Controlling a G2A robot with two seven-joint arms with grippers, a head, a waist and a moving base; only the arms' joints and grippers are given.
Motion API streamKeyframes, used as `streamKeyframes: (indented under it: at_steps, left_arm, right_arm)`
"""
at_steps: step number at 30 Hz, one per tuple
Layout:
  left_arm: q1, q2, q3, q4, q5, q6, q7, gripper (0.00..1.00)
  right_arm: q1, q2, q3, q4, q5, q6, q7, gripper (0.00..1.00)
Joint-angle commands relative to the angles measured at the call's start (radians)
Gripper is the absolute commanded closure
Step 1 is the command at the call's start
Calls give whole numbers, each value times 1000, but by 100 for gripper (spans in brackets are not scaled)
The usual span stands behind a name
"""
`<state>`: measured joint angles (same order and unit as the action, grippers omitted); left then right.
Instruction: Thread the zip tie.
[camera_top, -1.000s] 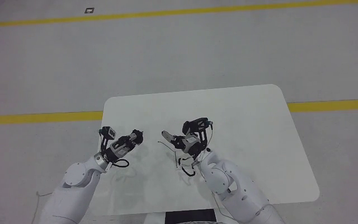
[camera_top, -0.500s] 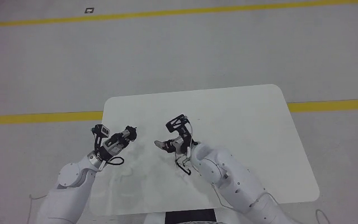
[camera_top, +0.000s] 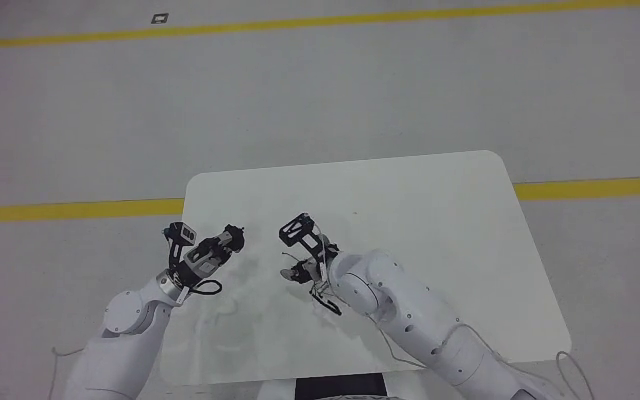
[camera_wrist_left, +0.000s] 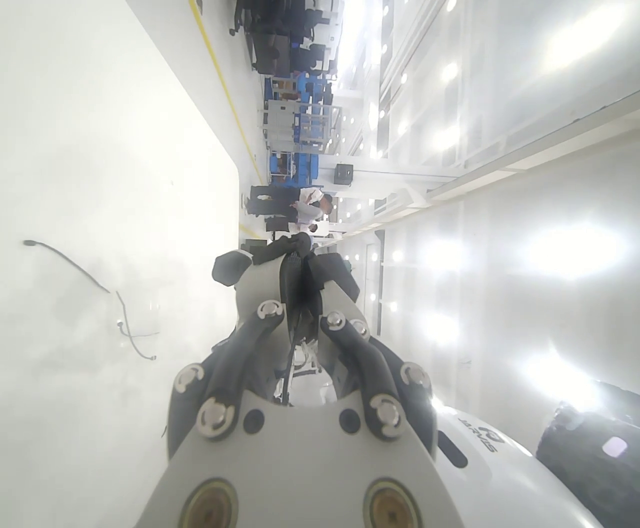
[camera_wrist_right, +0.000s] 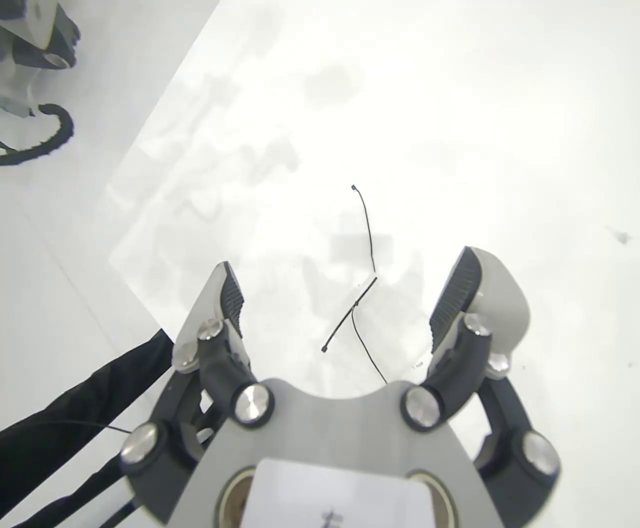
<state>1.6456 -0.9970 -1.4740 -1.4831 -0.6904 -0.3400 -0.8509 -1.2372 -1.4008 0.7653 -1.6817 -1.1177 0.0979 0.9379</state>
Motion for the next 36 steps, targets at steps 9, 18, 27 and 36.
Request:
streamKeyframes:
  at_steps: [9,18,27,36]
  left_arm:
    - [0,0,0,0,0,0,0,100]
    - [0,0,0,0,0,0,0,100]
    - [0,0,0,0,0,0,0,100]
    - [0,0,0,0,0,0,0,100]
  right_arm:
    - [206,-50,-86,121,42,-51,180,0]
    - [363,-127,-172,375,170,-25,208,0]
    - [392,-147,-198,443,178,-18,208,0]
    - [400,-161,-235,473,140,-45,230,0]
